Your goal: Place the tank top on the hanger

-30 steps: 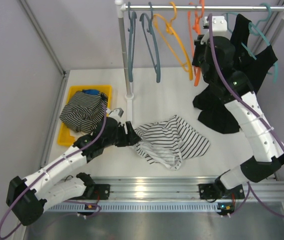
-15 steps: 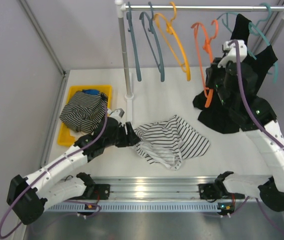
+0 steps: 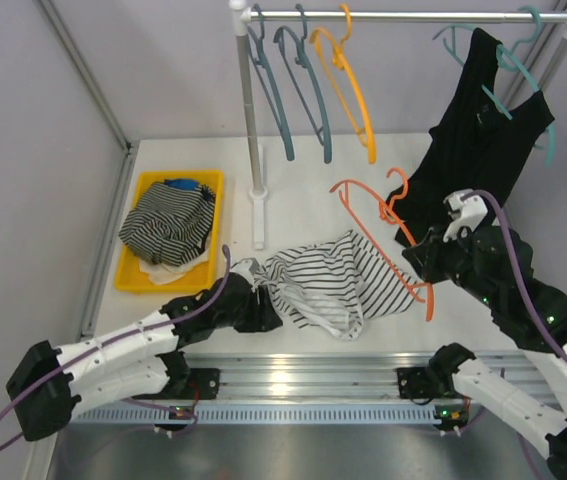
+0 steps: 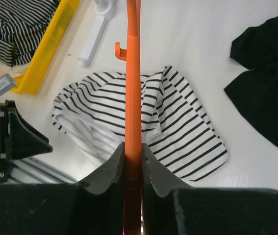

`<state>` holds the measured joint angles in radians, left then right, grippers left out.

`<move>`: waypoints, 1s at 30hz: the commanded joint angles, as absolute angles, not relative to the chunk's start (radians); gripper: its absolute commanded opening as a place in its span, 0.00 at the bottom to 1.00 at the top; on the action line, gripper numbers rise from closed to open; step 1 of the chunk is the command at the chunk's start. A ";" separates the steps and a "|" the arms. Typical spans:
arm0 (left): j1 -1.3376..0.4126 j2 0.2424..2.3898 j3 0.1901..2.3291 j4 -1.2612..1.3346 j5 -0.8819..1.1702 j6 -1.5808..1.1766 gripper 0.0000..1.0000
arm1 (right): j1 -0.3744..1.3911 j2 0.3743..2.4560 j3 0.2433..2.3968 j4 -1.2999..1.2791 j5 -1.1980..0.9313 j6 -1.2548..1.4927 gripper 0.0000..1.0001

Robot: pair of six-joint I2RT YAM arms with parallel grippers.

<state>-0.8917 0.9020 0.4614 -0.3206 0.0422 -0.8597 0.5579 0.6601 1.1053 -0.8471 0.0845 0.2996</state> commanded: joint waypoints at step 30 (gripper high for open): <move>-0.934 1.017 0.566 -0.170 -0.193 -0.779 0.10 | 0.545 0.617 1.173 -0.914 -0.136 0.221 0.00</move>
<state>-0.9367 1.0725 0.4717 -0.0841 -0.1612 -0.8227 0.5579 0.6151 1.1034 -0.9279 -0.0895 0.2493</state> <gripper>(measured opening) 0.115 0.133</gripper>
